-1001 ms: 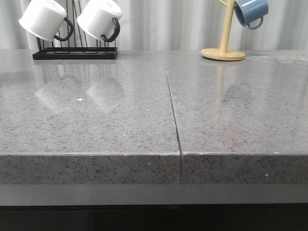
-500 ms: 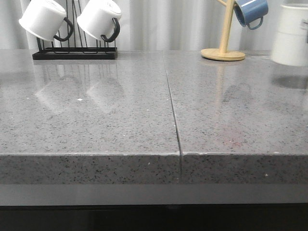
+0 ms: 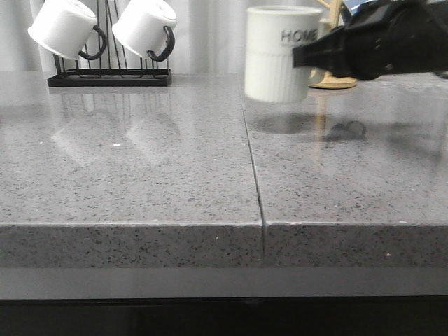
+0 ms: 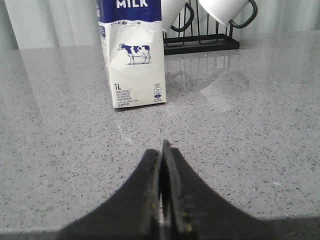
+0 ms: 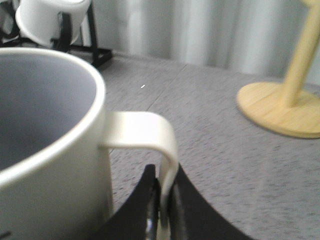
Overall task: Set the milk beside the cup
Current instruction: 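Grasp the HOME mug handle with the right gripper and carry it forward, then set the HOME mug down on the counter and release with the right gripper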
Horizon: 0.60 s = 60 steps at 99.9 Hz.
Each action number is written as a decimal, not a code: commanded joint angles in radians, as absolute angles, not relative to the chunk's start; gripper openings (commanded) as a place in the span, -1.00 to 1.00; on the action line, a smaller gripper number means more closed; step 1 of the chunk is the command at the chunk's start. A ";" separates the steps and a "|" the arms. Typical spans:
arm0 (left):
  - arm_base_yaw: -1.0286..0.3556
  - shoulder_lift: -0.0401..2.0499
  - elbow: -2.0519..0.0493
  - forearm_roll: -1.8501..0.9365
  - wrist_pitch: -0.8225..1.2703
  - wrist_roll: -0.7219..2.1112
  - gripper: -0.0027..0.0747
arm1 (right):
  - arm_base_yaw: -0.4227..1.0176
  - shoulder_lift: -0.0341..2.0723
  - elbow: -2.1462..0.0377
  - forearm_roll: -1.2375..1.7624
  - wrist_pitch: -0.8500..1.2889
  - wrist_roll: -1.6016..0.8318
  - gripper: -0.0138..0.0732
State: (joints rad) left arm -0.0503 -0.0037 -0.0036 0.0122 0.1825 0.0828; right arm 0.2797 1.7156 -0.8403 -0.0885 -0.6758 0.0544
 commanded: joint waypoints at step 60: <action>-0.057 -0.036 0.041 0.009 0.109 0.074 -0.98 | 0.333 1.738 -0.893 -0.091 -0.718 0.052 -0.20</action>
State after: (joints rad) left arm -0.0503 -0.0037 -0.0036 0.0122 0.1825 0.0828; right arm 0.3337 1.7840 -0.8619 -0.0885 -0.6573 0.0544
